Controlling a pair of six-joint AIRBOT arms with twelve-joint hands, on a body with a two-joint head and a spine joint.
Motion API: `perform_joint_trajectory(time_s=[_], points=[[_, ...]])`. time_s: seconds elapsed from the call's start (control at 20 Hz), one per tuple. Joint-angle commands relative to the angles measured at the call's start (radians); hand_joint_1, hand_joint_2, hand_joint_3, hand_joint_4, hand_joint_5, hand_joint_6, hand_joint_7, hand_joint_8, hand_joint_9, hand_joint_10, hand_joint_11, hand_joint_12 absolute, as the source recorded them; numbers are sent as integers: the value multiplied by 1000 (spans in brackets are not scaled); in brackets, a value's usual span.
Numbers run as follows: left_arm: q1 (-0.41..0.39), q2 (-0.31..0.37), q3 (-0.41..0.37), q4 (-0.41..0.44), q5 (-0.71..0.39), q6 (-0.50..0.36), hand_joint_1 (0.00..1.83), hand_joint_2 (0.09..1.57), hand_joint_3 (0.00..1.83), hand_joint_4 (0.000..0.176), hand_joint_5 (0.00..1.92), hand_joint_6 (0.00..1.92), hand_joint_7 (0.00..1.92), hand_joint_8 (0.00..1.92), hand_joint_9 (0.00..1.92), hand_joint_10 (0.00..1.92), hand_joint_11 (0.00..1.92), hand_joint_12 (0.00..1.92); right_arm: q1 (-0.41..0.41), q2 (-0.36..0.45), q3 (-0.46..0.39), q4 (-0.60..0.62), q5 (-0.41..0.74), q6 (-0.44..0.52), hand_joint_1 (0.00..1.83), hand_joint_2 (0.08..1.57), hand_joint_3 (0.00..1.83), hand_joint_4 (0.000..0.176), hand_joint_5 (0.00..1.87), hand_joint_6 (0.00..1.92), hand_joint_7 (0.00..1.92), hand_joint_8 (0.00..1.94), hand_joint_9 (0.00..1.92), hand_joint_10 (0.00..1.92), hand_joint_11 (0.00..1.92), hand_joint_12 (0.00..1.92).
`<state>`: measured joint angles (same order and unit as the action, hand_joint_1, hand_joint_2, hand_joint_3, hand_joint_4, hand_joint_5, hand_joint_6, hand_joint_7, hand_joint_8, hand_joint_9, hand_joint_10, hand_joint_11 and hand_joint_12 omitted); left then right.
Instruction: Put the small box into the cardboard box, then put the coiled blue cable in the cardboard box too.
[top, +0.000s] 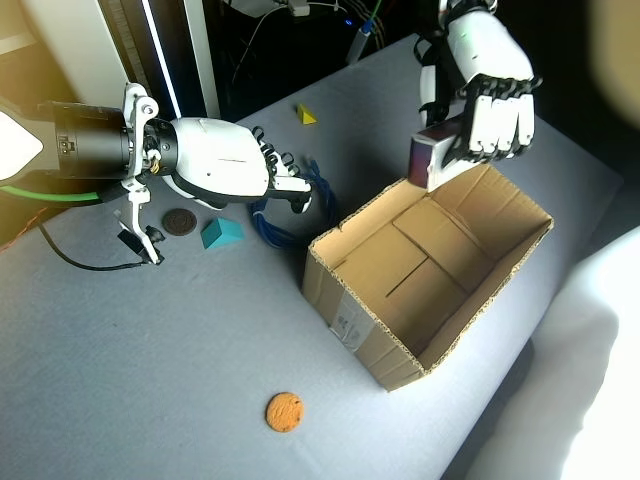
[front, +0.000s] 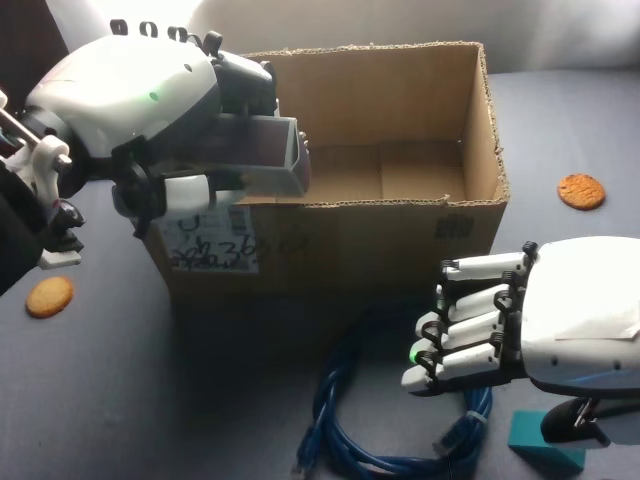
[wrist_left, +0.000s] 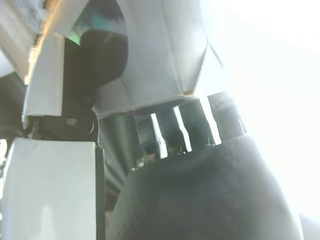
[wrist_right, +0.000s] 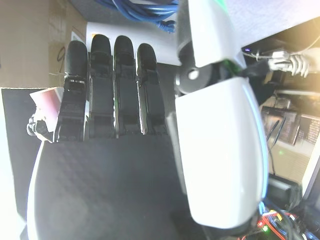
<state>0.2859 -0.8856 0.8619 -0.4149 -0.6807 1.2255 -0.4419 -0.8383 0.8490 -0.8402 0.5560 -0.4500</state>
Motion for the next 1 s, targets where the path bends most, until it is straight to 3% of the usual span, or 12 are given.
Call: perform_joint_trajectory(time_s=[0.0,0.2,0.35,0.45,0.6,0.65,0.75,0.85,0.95], points=[[-9,5,9,31,-123,-6,1352,1201,1,0,764,1083,861,1279,711,1549,447,1624,3,4,-7,34,91,-4,1205,992,0,0,463,12,461,4,398,35,0,1175],[-31,-2,34,37,-123,-8,1356,1187,0,0,786,1080,882,1213,743,1516,475,1582,3,-5,-7,44,91,-8,1151,999,1,0,444,2,460,2,413,37,0,1217],[-46,-6,48,37,-122,-8,1348,1210,1,0,754,1092,841,1326,691,1561,420,1606,3,-13,-7,66,91,-27,1130,1004,0,0,431,4,439,3,389,23,0,1168],[-54,-8,50,37,-122,-9,1357,1184,0,0,788,1074,903,1202,745,1490,459,1576,4,-15,-7,82,91,-39,1156,989,0,0,448,7,460,7,411,28,0,1190],[-63,-11,49,36,-118,-9,1350,1192,2,0,823,1110,846,1249,695,1504,391,1498,5,-20,-7,88,91,-46,1145,998,1,0,423,3,442,3,402,20,0,1187],[-64,-11,48,36,-117,-9,1201,1173,0,0,643,643,701,726,565,1008,258,1374,6,-24,-7,96,91,-54,1146,997,0,0,429,5,448,5,408,22,0,1191],[-65,-12,46,36,-116,-8,1139,1076,0,0,548,155,669,171,574,434,176,1213,6,-32,-7,114,91,-89,1133,1004,2,0,425,11,429,4,396,16,0,1186],[-65,-13,45,36,-113,-8,1056,1100,1,0,468,15,549,12,486,170,51,1203,6,-41,-7,137,90,-119,1133,997,0,0,436,13,431,4,394,15,0,1169],[-62,-13,44,36,-107,-8,1066,1084,0,0,438,3,480,3,450,92,27,1167,6,-51,-7,149,90,-129,1112,1019,5,0,408,4,410,3,377,7,0,1149]])
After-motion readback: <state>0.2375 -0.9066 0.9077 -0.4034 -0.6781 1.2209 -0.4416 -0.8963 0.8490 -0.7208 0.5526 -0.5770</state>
